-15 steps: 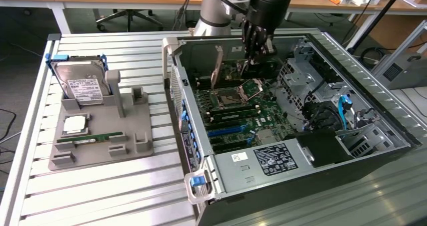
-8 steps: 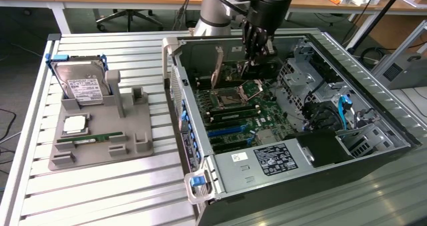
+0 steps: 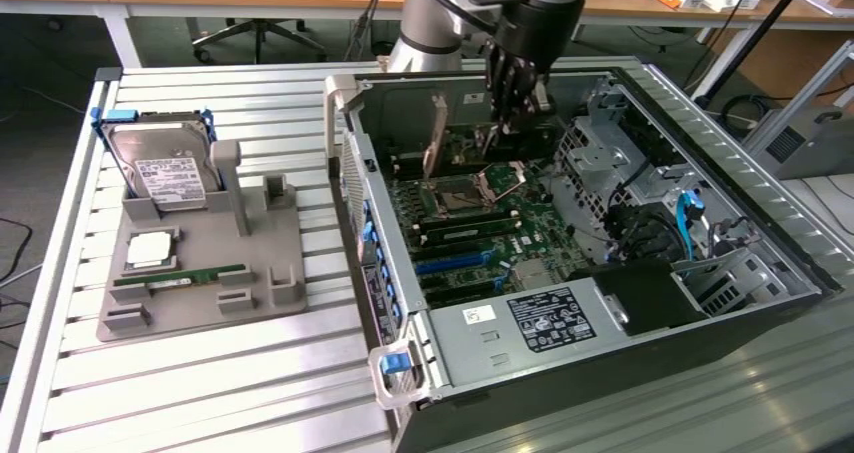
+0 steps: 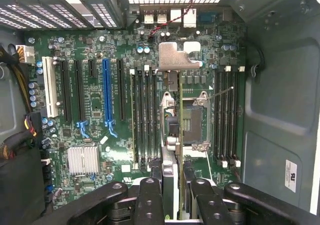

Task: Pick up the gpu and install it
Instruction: 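Insert the gpu into the slot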

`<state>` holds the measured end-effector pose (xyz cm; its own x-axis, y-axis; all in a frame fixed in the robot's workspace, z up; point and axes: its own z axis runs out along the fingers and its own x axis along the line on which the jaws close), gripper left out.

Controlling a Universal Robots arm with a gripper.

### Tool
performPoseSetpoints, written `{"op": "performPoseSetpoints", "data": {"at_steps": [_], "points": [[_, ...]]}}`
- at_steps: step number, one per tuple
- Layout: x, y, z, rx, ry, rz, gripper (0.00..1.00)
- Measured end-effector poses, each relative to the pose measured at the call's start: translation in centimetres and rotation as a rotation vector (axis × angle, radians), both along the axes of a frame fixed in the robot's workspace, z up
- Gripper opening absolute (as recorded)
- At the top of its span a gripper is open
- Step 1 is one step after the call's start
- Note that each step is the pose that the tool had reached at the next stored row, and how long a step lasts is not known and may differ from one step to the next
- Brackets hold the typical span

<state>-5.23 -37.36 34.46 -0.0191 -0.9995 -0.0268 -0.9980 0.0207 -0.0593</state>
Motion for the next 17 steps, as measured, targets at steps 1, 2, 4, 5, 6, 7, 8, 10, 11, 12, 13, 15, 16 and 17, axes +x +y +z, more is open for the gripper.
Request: {"op": "performPoseSetpoints", "data": {"at_steps": [1, 2, 4, 5, 6, 7, 8, 10, 11, 12, 13, 15, 16, 17], "points": [[0.0, -0.06, -0.01, -0.0003, 0.0, 0.0, 0.27], [0.0, -0.09, -0.02, -0.0004, -0.0001, 0.0, 0.27], [0.0, -0.14, -0.02, -0.0008, 0.0, 0.0, 0.27], [0.0, -0.17, -0.03, -0.0011, 0.0, 0.0, 0.27], [0.0, -0.2, -0.03, -0.0013, 0.0, 0.0, 0.27], [0.0, -0.22, -0.04, -0.0014, 0.0, 0.0, 0.27], [0.0, -0.25, -0.04, -0.0016, 0.0, 0.0, 0.27], [0.0, -0.3, -0.04, -0.002, 0.0, 0.0, 0.27], [0.0, -0.33, -0.05, -0.0021, 0.0, 0.0, 0.27], [0.0, -0.39, -0.05, -0.0025, 0.0, 0.0, 0.27], [0.0, -0.45, -0.06, -0.0028, 0.0, 0.0, 0.27], [0.0, -0.54, -0.07, -0.0033, -0.0001, 0.0, 0.27], [0.0, -0.58, -0.08, -0.0035, -0.0001, 0.0, 0.27], [0.0, -0.6, -0.08, -0.0036, -0.0001, 0.0, 0.27]]}}
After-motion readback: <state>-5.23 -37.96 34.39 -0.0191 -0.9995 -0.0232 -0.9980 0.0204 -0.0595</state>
